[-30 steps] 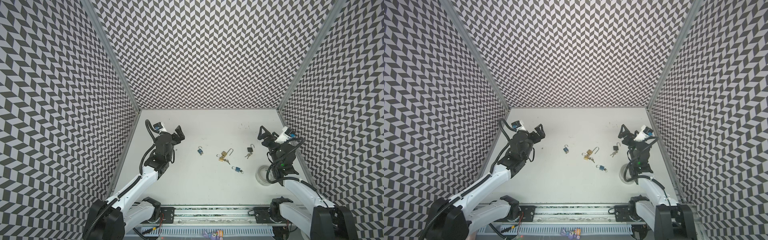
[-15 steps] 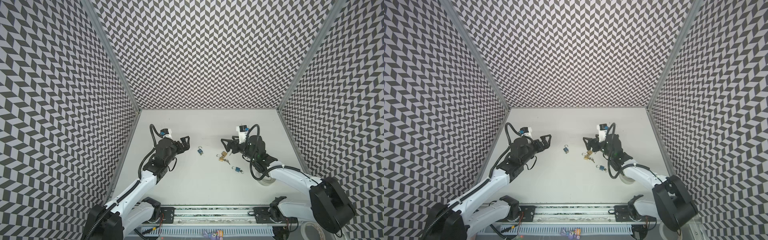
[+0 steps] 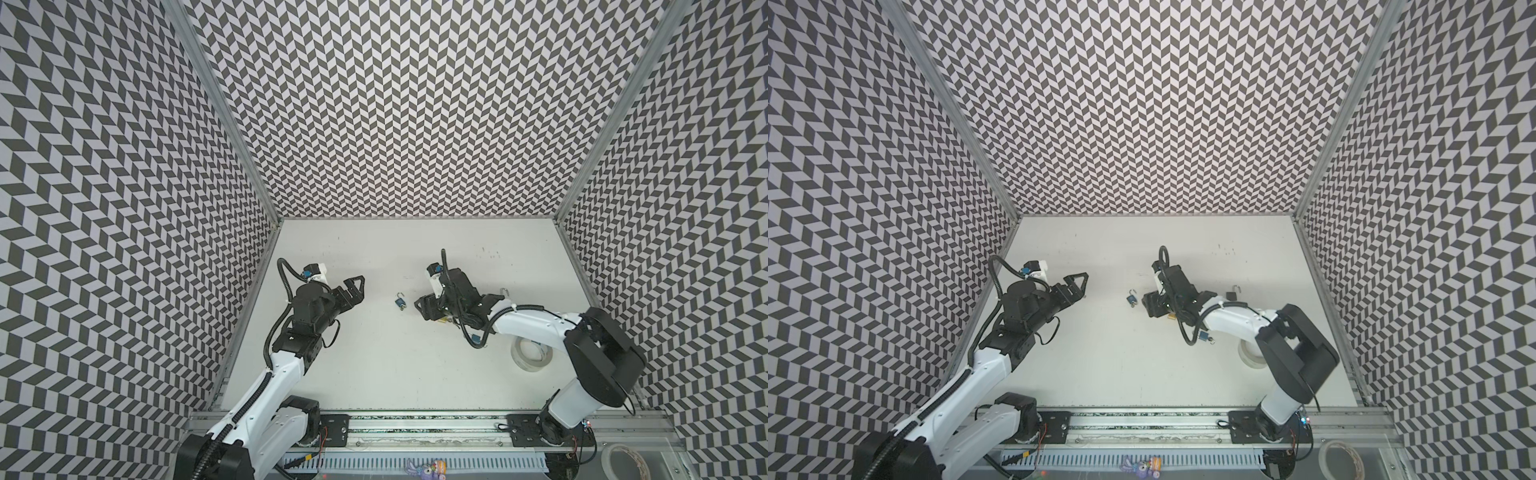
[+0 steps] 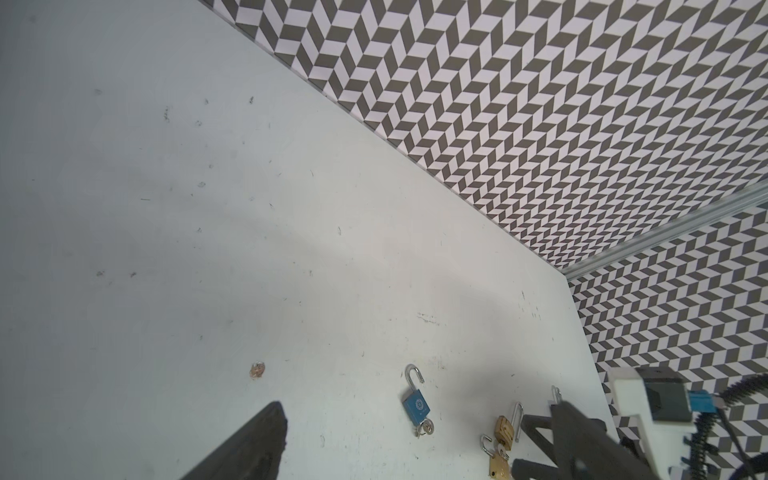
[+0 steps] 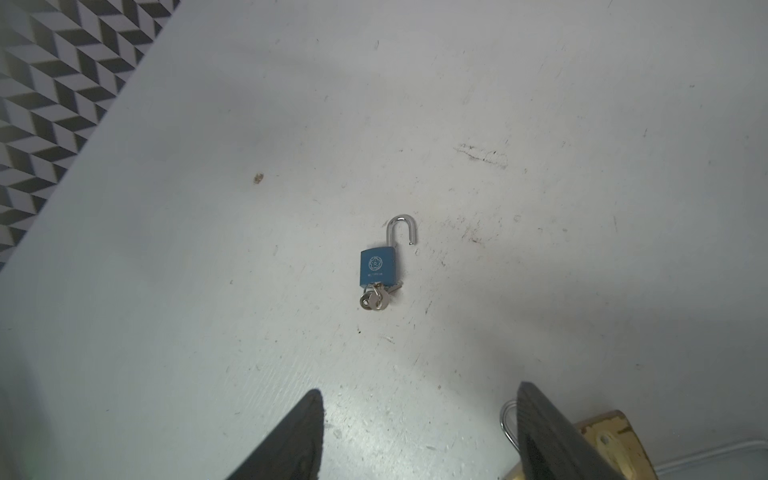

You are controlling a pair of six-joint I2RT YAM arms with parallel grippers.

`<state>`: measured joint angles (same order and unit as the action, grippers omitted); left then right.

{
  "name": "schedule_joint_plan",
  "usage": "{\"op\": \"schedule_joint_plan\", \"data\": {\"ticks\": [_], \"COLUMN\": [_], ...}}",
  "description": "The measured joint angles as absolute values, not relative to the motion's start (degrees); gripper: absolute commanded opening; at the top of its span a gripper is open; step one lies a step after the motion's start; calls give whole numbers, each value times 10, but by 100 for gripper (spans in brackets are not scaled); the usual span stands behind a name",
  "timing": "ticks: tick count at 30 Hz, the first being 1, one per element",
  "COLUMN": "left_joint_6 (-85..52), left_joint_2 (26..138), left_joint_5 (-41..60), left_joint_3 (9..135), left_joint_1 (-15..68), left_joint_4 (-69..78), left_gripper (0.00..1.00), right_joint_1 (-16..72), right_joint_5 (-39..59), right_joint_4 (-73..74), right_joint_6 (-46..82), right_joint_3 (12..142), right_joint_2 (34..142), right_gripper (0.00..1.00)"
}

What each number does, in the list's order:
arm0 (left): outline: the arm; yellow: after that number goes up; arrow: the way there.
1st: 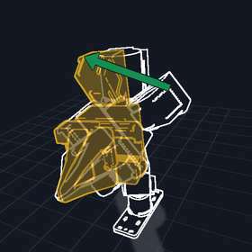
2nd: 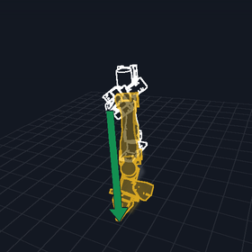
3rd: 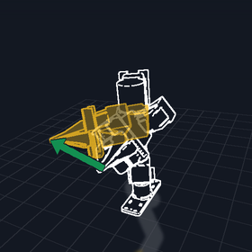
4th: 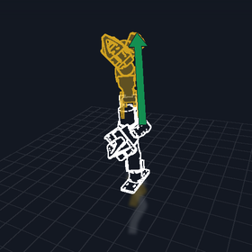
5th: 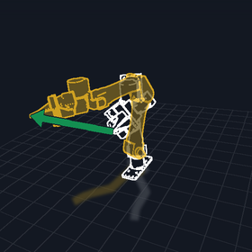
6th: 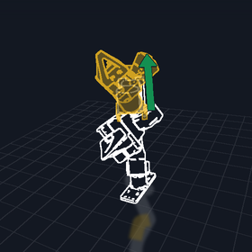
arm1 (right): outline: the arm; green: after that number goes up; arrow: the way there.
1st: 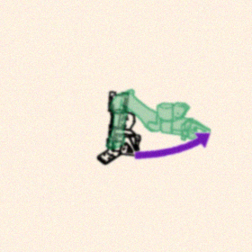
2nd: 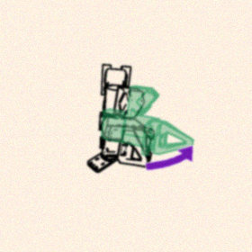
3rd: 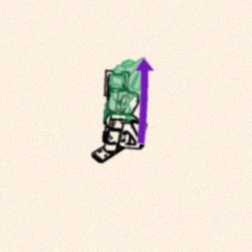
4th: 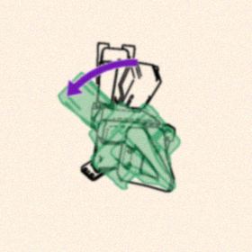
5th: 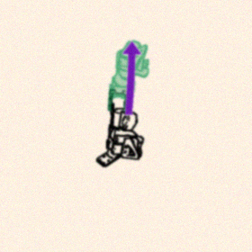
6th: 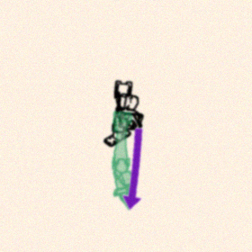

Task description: Lock with the key

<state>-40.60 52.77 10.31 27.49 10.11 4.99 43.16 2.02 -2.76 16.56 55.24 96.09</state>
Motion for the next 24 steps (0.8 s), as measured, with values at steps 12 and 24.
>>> {"op": "schedule_joint_plan", "data": {"ticks": [12, 24], "left_joint_6": [-410, -411], "left_joint_2": [451, 442], "left_joint_5": [143, 150], "left_joint_3": [275, 275], "left_joint_1": [50, 48], "left_joint_4": [9, -13], "left_gripper": [100, 100], "right_joint_1": [492, 479], "right_joint_5": [-1, -32], "right_joint_4": [-91, -193], "right_joint_6": [135, 54], "right_joint_3": [738, 825], "right_joint_2": [1128, 1183], "right_gripper": [59, 50]}}
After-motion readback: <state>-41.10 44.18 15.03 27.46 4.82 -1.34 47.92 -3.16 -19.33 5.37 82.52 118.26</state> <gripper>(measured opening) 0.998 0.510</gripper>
